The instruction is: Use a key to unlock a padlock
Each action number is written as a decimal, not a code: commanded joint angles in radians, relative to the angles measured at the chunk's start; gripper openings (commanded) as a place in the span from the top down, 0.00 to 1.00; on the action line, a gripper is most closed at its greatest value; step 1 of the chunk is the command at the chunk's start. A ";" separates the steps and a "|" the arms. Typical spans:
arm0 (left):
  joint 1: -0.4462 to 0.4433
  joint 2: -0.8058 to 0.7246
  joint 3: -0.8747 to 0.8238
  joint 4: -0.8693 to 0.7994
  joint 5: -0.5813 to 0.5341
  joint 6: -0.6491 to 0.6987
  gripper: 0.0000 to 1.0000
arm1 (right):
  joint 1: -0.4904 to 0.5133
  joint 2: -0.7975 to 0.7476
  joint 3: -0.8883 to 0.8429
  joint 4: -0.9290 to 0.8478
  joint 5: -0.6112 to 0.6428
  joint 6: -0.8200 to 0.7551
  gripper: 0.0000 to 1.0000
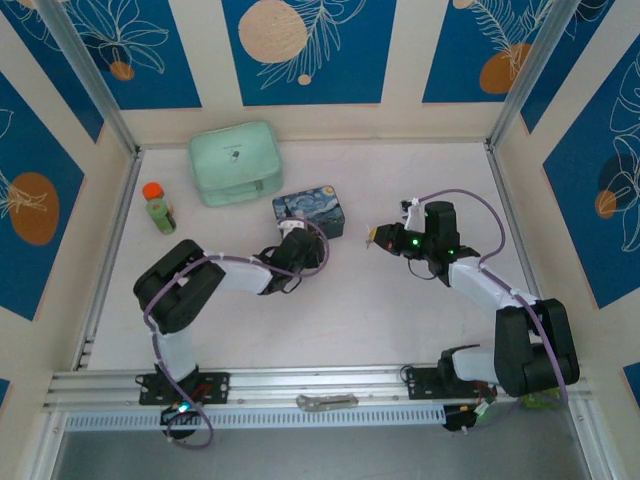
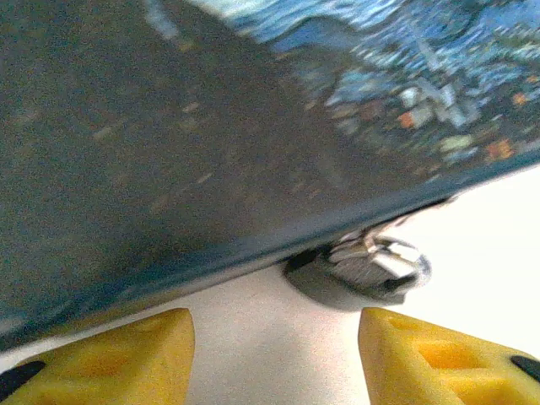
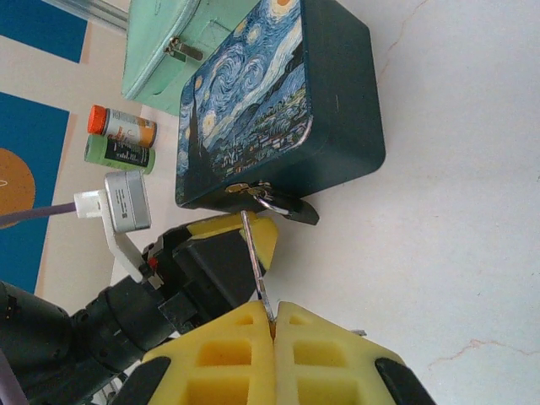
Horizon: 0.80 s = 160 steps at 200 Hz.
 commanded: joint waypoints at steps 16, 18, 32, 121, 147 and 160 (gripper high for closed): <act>0.028 0.012 0.021 -0.008 0.004 0.036 0.43 | 0.016 0.001 0.004 0.015 -0.012 0.014 1.00; 0.030 0.017 0.033 -0.009 0.009 0.039 0.43 | 0.017 0.001 0.004 0.016 -0.012 0.014 1.00; 0.036 0.049 0.081 -0.004 0.038 0.058 0.38 | 0.022 0.000 0.013 0.009 -0.014 0.013 1.00; 0.050 0.169 0.158 0.093 0.073 0.061 0.35 | 0.035 0.002 0.037 -0.020 -0.010 0.001 1.00; 0.077 0.201 0.176 0.140 0.143 0.083 0.47 | 0.036 0.002 0.038 -0.027 -0.007 -0.003 1.00; 0.086 0.212 0.176 0.164 0.177 0.090 0.59 | 0.037 0.002 0.038 -0.025 -0.007 -0.001 1.00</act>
